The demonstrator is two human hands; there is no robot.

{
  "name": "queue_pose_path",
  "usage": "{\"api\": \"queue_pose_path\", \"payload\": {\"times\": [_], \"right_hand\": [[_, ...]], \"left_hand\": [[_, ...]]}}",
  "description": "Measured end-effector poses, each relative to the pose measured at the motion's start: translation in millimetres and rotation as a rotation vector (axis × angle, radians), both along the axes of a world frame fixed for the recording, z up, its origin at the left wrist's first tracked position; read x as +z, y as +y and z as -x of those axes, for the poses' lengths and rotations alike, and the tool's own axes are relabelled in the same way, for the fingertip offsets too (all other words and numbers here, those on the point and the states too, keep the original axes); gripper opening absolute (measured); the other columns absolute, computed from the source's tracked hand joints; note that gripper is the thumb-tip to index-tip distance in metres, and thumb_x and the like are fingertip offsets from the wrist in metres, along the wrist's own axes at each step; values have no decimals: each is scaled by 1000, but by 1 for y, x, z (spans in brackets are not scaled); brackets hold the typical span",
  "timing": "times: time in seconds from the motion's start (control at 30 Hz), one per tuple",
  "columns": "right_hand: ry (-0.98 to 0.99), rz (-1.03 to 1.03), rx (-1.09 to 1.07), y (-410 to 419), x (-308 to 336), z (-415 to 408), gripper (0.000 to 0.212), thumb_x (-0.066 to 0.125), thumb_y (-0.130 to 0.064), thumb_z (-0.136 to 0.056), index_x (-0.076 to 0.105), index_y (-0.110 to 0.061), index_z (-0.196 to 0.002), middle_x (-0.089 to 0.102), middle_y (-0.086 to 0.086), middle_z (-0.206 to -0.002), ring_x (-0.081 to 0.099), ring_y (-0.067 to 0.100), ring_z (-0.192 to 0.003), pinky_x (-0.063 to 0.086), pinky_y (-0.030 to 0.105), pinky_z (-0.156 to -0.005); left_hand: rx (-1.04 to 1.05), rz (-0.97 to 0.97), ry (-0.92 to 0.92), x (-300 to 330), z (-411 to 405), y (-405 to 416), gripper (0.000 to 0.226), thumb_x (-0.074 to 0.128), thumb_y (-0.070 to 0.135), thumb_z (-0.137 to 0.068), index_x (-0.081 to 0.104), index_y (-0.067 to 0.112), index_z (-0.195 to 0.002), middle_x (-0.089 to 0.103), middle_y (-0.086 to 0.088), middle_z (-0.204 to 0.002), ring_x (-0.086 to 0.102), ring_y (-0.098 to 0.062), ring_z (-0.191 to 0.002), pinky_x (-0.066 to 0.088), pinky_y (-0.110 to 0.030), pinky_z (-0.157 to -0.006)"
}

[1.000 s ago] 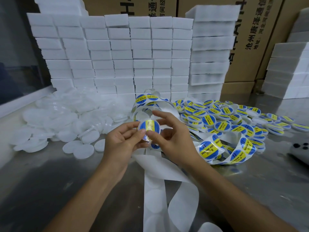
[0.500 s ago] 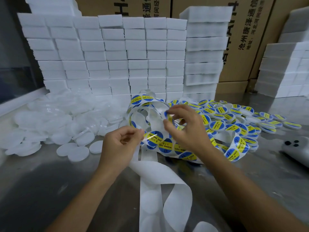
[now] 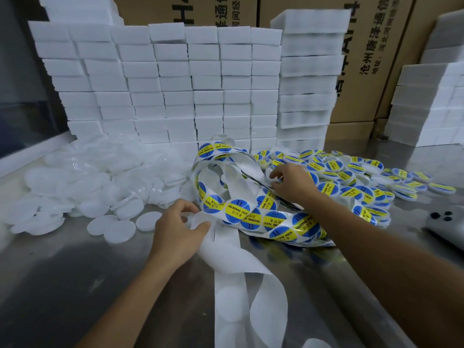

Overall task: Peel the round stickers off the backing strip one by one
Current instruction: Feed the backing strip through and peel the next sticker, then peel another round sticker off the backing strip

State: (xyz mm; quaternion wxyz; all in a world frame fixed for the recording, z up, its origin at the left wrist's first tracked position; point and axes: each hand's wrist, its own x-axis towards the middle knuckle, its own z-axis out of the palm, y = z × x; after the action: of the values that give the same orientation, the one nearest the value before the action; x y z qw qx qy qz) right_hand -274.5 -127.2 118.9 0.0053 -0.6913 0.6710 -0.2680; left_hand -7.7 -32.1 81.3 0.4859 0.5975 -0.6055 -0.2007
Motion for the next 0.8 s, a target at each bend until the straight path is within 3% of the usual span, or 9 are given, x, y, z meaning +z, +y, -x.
{"api": "queue_pose_path", "payload": {"times": [0.13, 0.23, 0.33, 0.4, 0.47, 0.57, 0.67, 0.73, 0.8], "right_hand": [[37, 80, -95, -5, 4, -4, 25, 54, -12, -91, 71, -4, -107, 67, 14, -113, 63, 33, -96, 53, 38, -77], [53, 182, -141, -8, 9, 3, 36, 54, -20, -93, 60, 0, -122, 55, 12, -130, 58, 35, -109, 51, 44, -87], [189, 121, -192, -9, 9, 12, 53, 55, -29, -94, 43, -2, -137, 36, 6, -147, 45, 35, -125, 43, 49, -97], [289, -9, -201, -12, 6, 16, 58, 53, -38, -95, 38, -6, -142, 33, 3, -151, 39, 34, -132, 36, 52, -103], [269, -146, -202, -14, 3, 16, 51, 49, -40, -95, 46, -8, -135, 43, 7, -146, 40, 33, -133, 32, 52, -107], [141, -176, -213, -15, 3, 15, 34, 45, -33, -94, 55, -11, -118, 57, 11, -131, 51, 32, -120, 36, 48, -104], [81, -71, -217, -11, 10, 12, 23, 50, -28, -91, 61, -10, -98, 65, 10, -114, 57, 32, -107, 42, 43, -94], [36, 34, -226, -5, 16, 6, 21, 55, -25, -89, 68, -9, -91, 66, 10, -99, 59, 33, -99, 43, 41, -88], [-1, 165, -196, 7, 19, -5, 22, 58, -24, -89, 73, -8, -90, 68, 11, -94, 61, 33, -87, 50, 41, -81]], "left_hand": [[-16, 13, -2, -3, 1, -1, 32, 79, 14, -75, 51, 30, -79, 61, 19, -83, 57, 2, -81, 40, -15, -63], [-8, 38, 20, -3, 0, -2, 33, 77, 10, -76, 51, 30, -78, 63, 17, -69, 58, 2, -62, 41, -16, -56], [12, 91, -30, -2, -1, 0, 30, 76, 6, -74, 54, 25, -65, 60, 17, -57, 54, 2, -55, 38, -8, -48], [8, 103, -45, 0, 0, 2, 33, 75, 3, -71, 53, 23, -60, 58, 20, -55, 53, 3, -56, 38, -6, -48], [-7, 121, -46, 1, 2, 4, 35, 74, 3, -72, 48, 22, -59, 60, 16, -57, 56, 5, -58, 37, -7, -48], [-65, 157, 0, 1, 3, 6, 44, 66, 1, -77, 32, 21, -58, 67, 10, -68, 63, 9, -70, 44, -17, -53], [-98, 173, 1, 4, 5, 6, 51, 61, -6, -74, 24, 24, -56, 45, -11, -57, 36, -8, -51, 29, -20, -47], [-119, 178, 10, 5, 6, 6, 51, 62, -9, -71, 24, 24, -57, 39, -7, -56, 31, -8, -53, 28, -19, -48], [-140, 160, 64, 5, 7, 6, 46, 64, -8, -70, 30, 21, -59, 41, 7, -54, 35, -8, -51, 30, -15, -49]]}}
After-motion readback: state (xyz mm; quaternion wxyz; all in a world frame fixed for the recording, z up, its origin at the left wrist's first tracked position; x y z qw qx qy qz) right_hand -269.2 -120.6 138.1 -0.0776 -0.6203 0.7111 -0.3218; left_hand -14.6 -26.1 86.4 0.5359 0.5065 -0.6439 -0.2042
